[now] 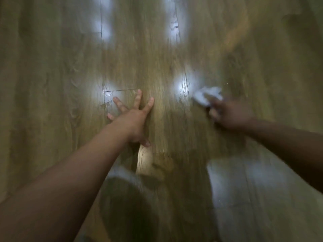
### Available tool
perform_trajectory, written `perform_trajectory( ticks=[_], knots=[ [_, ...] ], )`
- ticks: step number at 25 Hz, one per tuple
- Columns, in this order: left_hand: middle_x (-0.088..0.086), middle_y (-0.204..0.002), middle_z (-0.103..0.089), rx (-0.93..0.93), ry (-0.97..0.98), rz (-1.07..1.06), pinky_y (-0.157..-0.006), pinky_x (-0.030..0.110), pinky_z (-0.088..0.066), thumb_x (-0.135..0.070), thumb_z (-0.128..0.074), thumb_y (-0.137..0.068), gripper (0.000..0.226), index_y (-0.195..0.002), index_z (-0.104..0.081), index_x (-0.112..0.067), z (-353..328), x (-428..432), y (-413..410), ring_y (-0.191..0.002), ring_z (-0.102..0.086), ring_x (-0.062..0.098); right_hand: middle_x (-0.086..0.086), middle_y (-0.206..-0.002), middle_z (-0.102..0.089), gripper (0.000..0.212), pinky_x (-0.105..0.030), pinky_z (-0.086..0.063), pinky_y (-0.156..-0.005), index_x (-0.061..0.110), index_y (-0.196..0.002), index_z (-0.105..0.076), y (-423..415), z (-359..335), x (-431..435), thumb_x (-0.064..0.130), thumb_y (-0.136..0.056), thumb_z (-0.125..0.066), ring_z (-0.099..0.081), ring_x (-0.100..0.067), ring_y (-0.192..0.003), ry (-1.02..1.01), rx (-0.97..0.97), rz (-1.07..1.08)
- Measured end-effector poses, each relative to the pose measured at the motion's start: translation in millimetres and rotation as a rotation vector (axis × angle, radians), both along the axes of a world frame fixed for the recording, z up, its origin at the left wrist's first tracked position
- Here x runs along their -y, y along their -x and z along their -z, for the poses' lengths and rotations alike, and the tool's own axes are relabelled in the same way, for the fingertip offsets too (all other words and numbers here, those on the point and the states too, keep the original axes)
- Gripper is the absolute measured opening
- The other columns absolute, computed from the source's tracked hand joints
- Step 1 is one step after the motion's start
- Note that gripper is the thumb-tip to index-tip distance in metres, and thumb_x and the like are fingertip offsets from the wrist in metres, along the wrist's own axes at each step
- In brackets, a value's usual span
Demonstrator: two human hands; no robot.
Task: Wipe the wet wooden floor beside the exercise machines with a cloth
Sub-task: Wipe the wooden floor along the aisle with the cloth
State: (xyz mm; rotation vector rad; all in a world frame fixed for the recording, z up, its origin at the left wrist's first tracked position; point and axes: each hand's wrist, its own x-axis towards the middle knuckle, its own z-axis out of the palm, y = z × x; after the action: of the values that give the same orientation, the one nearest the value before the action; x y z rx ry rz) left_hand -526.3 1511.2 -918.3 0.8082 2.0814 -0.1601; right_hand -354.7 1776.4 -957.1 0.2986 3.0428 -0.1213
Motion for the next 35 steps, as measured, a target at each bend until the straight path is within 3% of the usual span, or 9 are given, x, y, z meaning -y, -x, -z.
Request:
perform_trajectory(
  ticks=[3,5,11,13,19,22,29,32,35],
  knots=[
    [-0.012,-0.149,0.047,-0.041,-0.001,-0.028,-0.103,0.082,-0.01,-0.035,-0.093,-0.058,0.144,-0.147,0.02,-0.051,2.2,-2.5,-2.6,-0.134,0.035,0.055,-0.016,-0.145,-0.05,0.051,-0.042,-0.044,-0.099,0.015,-0.137,-0.05,11.1,-17.2,-104.7,0.034,-0.09,-0.045,-0.054,-0.038,-0.122,0.038,0.043,0.743],
    [-0.013,-0.152,0.042,-0.056,0.004,-0.049,-0.102,0.082,-0.01,-0.032,-0.094,-0.056,0.145,-0.148,0.017,-0.052,1.6,-3.5,-4.4,-0.136,0.033,0.054,-0.02,-0.141,-0.05,0.059,-0.045,-0.04,-0.104,0.009,-0.14,-0.047,19.1,-20.3,-102.8,0.036,-0.088,-0.039,-0.05,-0.04,-0.126,0.033,0.033,0.876],
    [-0.009,-0.155,0.039,-0.126,0.011,-0.02,-0.105,0.078,-0.018,-0.038,-0.093,-0.056,0.145,-0.149,0.018,-0.047,0.2,-2.6,-7.4,-0.14,0.024,0.055,-0.012,-0.137,-0.047,0.057,-0.043,-0.049,-0.087,0.033,-0.152,-0.029,56.7,-14.0,131.6,0.036,-0.098,-0.047,-0.057,-0.038,-0.108,0.3,0.238,0.036],
    [-0.004,-0.158,0.033,-0.182,0.001,0.034,-0.106,0.073,-0.025,-0.042,-0.092,-0.059,0.144,-0.15,0.019,-0.043,1.2,-1.8,-12.4,-0.144,0.018,0.051,-0.012,-0.144,-0.045,0.059,-0.041,-0.049,-0.086,0.035,-0.152,-0.03,45.6,-12.1,112.0,0.034,-0.096,-0.05,-0.059,-0.037,-0.11,0.276,0.227,-0.039],
    [0.0,-0.158,0.035,-0.222,-0.05,0.221,-0.109,0.072,-0.024,-0.063,-0.085,-0.055,0.145,-0.15,0.022,-0.037,-5.9,-30.7,-22.9,-0.144,0.016,0.051,-0.02,-0.136,-0.058,0.054,-0.046,-0.045,-0.1,0.02,-0.132,-0.053,-83.1,-25.1,-108.2,0.032,-0.08,-0.048,-0.055,-0.041,-0.124,0.197,0.084,0.93],
    [0.004,-0.157,0.036,-0.183,-0.022,0.192,-0.106,0.075,-0.025,-0.055,-0.087,-0.057,0.147,-0.153,0.022,-0.029,-1.4,-56.4,-37.5,-0.141,0.017,0.056,-0.02,-0.135,-0.058,0.064,-0.046,-0.046,-0.104,0.017,-0.141,-0.049,-86.2,-21.3,-95.5,0.03,-0.078,-0.045,-0.054,-0.04,-0.125,0.278,0.058,1.2],
    [0.001,-0.155,0.041,-0.108,0.015,0.138,-0.106,0.077,-0.019,-0.048,-0.09,-0.057,0.149,-0.152,0.023,-0.028,0.5,-63.4,-36.0,-0.14,0.025,0.054,-0.014,-0.123,-0.061,0.057,-0.041,-0.056,-0.074,0.027,-0.144,-0.051,-54.2,-12.6,99.9,0.028,-0.087,-0.054,-0.064,-0.036,-0.094,0.529,0.085,0.26],
    [-0.001,-0.155,0.04,-0.126,0.025,0.134,-0.106,0.077,-0.019,-0.05,-0.091,-0.055,0.152,-0.152,0.023,-0.029,3.5,-63.8,-36.6,-0.141,0.023,0.053,-0.018,-0.117,-0.068,0.058,-0.034,-0.047,-0.08,0.025,-0.138,-0.058,-127.0,-9.6,-29.7,0.035,-0.082,-0.049,-0.063,-0.033,-0.103,0.243,-0.055,0.64],
    [-0.004,-0.155,0.038,-0.139,0.045,0.149,-0.103,0.078,-0.024,-0.051,-0.093,-0.049,0.155,-0.152,0.021,-0.03,7.8,-65.8,-35.3,-0.142,0.02,0.053,-0.02,-0.135,-0.057,0.061,-0.048,-0.047,-0.101,0.026,-0.142,-0.045,-233.6,-22.3,-163.2,0.044,-0.084,-0.038,-0.056,-0.042,-0.12,-0.217,0.167,1.113]
  ],
)
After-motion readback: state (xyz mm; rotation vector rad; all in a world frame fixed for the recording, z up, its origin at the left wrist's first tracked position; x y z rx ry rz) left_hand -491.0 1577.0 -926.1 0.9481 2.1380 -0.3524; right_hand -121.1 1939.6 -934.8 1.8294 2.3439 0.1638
